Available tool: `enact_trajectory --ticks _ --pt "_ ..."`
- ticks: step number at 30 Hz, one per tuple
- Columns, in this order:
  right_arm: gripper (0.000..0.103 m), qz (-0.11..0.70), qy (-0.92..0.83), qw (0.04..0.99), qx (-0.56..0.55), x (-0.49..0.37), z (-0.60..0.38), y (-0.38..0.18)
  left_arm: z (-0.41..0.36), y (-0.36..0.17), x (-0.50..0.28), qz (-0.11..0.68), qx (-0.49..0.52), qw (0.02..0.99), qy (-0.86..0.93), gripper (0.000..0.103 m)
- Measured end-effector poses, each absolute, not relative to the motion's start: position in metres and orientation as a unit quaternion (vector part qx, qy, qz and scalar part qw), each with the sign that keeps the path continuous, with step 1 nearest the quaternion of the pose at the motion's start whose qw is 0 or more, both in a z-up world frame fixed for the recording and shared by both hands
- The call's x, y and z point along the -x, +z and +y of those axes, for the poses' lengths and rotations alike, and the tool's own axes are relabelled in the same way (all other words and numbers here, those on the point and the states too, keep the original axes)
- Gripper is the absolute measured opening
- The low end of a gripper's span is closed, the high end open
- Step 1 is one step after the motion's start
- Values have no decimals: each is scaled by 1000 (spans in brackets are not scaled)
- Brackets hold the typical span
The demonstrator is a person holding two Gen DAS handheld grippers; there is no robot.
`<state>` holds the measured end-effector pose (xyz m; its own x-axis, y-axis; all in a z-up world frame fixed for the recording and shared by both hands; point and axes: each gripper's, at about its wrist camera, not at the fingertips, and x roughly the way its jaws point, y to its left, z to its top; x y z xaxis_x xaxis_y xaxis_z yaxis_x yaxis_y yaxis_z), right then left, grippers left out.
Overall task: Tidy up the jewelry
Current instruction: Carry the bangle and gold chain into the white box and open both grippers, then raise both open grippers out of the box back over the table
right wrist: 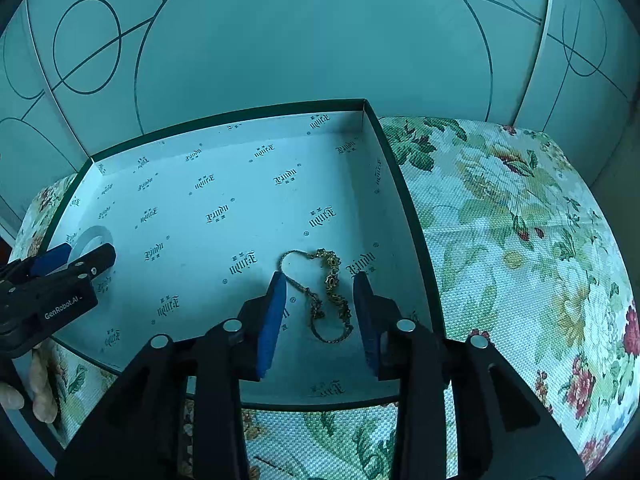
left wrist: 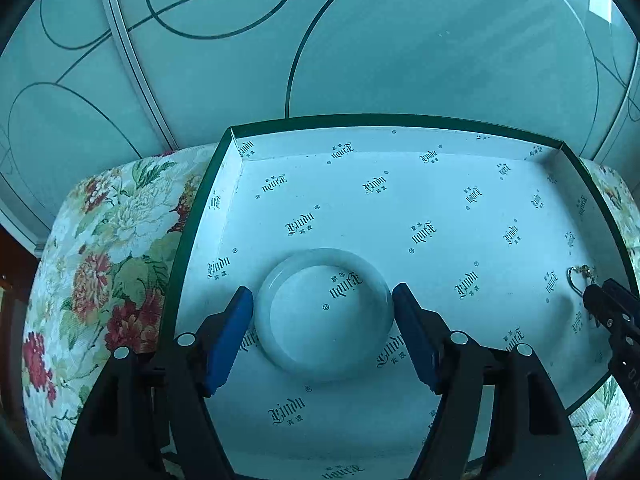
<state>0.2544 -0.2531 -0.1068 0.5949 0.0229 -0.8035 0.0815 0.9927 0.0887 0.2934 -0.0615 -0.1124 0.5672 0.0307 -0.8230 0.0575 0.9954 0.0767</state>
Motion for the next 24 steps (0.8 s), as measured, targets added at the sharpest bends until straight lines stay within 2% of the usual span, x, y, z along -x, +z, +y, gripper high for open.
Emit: enact_trajectory --ticks 2,10,24 --pt "39 439 -16 896 -61 -247 -252 -98 -62 -106 -286 457 -51 888 -8 77" --pt "43 421 -9 904 -66 -200 -254 -70 -56 -83 -230 445 -49 894 -14 77" --pt "43 462 6 884 -72 -85 -253 -86 -25 -84 -110 476 -19 879 0 77"
